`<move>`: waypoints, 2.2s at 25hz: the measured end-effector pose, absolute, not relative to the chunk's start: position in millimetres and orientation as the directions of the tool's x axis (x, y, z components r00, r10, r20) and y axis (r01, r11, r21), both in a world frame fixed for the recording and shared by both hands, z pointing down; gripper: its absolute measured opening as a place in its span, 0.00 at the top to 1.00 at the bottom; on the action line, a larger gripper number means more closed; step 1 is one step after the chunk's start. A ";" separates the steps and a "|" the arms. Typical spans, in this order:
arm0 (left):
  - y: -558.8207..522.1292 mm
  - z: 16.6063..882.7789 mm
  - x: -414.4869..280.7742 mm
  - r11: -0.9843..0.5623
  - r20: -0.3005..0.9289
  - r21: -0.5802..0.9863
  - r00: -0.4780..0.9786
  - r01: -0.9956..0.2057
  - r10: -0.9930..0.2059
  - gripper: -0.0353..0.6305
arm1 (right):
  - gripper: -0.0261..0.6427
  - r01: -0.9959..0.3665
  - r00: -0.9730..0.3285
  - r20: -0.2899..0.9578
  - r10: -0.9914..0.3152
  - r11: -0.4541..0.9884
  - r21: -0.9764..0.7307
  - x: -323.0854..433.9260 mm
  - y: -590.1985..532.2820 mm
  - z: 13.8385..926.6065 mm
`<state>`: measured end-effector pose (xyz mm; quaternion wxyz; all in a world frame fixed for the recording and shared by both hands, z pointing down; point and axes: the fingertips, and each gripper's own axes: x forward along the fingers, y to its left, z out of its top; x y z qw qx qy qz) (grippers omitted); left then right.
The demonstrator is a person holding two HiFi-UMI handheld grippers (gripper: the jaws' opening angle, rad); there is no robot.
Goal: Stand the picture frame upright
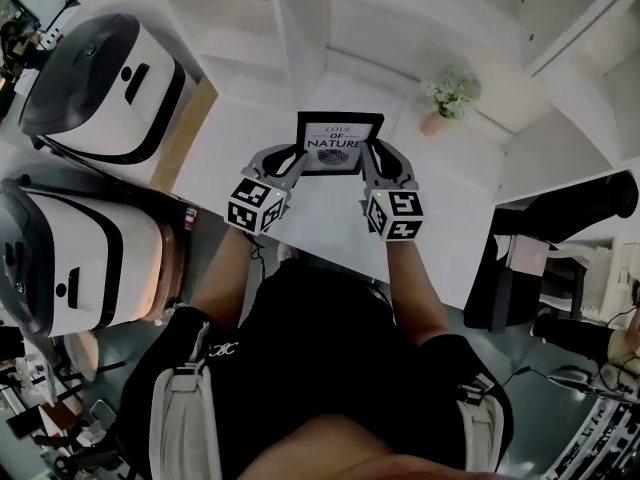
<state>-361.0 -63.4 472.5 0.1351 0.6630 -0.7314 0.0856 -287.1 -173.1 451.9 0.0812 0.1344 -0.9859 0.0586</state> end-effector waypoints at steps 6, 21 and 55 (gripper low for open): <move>-53.6 500.8 -435.8 0.035 0.341 0.099 0.001 -0.995 -0.940 0.82 | 0.86 -0.335 -0.927 0.207 -0.313 0.939 -0.081 -354.6 -156.6 474.5; -67.2 580.1 -540.0 -0.070 0.447 0.117 0.115 -0.991 -0.887 0.82 | 0.86 -0.441 -0.837 0.368 -0.405 0.897 -0.017 -441.3 -144.3 535.5; -105.2 615.2 -574.9 -0.038 0.496 0.096 0.081 -0.995 -0.864 0.65 | 0.79 -0.489 -0.789 0.419 -0.449 0.872 0.014 -463.2 -164.7 581.0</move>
